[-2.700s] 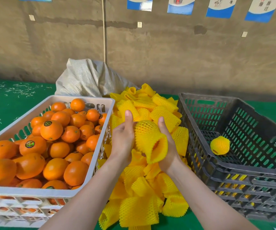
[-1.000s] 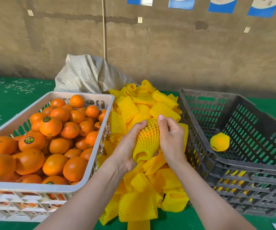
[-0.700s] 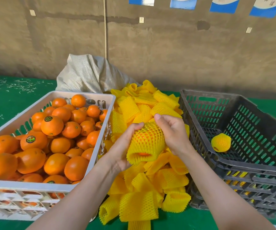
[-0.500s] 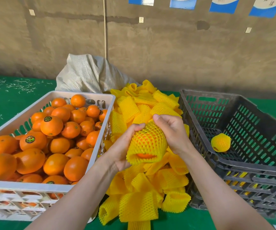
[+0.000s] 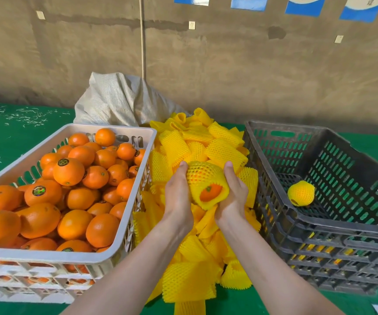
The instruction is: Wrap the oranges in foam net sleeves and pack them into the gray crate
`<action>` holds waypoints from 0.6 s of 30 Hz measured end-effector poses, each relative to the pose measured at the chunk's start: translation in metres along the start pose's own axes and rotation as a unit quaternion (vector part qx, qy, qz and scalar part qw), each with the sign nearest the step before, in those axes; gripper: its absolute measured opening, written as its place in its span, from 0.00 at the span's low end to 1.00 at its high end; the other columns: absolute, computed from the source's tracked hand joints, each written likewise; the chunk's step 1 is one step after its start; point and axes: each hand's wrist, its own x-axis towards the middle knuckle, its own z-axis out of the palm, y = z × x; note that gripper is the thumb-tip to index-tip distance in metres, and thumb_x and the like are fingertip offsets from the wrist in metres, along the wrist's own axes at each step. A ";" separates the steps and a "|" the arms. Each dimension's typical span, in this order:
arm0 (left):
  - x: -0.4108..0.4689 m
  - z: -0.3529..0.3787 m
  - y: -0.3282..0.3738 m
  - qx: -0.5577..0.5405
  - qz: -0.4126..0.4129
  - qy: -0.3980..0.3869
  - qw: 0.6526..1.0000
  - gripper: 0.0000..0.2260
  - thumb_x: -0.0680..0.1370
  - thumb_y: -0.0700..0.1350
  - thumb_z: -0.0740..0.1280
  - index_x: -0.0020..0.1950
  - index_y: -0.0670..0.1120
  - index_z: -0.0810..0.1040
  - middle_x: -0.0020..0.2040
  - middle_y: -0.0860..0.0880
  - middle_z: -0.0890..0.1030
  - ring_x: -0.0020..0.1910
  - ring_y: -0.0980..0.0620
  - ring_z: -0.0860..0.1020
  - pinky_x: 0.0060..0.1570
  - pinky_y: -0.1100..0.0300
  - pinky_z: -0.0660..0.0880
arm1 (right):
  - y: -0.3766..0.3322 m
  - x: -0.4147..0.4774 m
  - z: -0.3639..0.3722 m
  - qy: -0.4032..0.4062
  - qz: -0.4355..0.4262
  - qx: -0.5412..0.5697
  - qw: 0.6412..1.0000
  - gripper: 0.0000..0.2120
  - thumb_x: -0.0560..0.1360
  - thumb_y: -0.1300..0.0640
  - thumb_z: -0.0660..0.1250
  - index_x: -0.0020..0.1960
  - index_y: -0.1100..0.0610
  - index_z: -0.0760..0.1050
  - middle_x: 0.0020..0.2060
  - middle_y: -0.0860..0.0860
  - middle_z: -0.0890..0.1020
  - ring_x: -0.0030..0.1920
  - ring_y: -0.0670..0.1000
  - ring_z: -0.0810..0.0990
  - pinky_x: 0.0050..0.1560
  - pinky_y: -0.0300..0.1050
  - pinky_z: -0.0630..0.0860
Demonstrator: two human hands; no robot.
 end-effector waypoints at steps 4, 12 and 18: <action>-0.001 -0.004 0.002 -0.055 -0.040 -0.023 0.997 0.08 0.80 0.47 0.62 0.48 0.45 0.78 0.33 0.47 0.84 0.30 0.52 0.82 0.27 0.62 0.77 | -0.001 -0.005 -0.004 -0.041 -0.080 -0.017 0.996 0.17 0.78 0.56 0.63 0.32 0.55 0.64 0.31 0.54 0.64 0.36 0.54 0.63 0.36 0.49 0.61; -0.005 -0.005 0.008 -0.052 -0.135 -0.074 0.987 0.19 0.78 0.46 0.59 0.32 0.43 0.81 0.31 0.44 0.82 0.31 0.47 0.81 0.36 0.57 0.76 | -0.007 -0.004 -0.006 -0.120 -0.146 -0.049 0.981 0.23 0.78 0.64 0.60 0.27 0.53 0.58 0.24 0.47 0.59 0.28 0.45 0.58 0.28 0.41 0.56; 0.001 -0.012 0.012 -0.010 -0.034 0.024 0.999 0.10 0.78 0.54 0.63 0.50 0.50 0.78 0.35 0.49 0.84 0.38 0.50 0.82 0.36 0.57 0.76 | -0.003 -0.003 -0.007 -0.098 -0.125 -0.208 0.965 0.07 0.79 0.55 0.61 0.43 0.53 0.73 0.41 0.50 0.76 0.46 0.51 0.74 0.44 0.44 0.71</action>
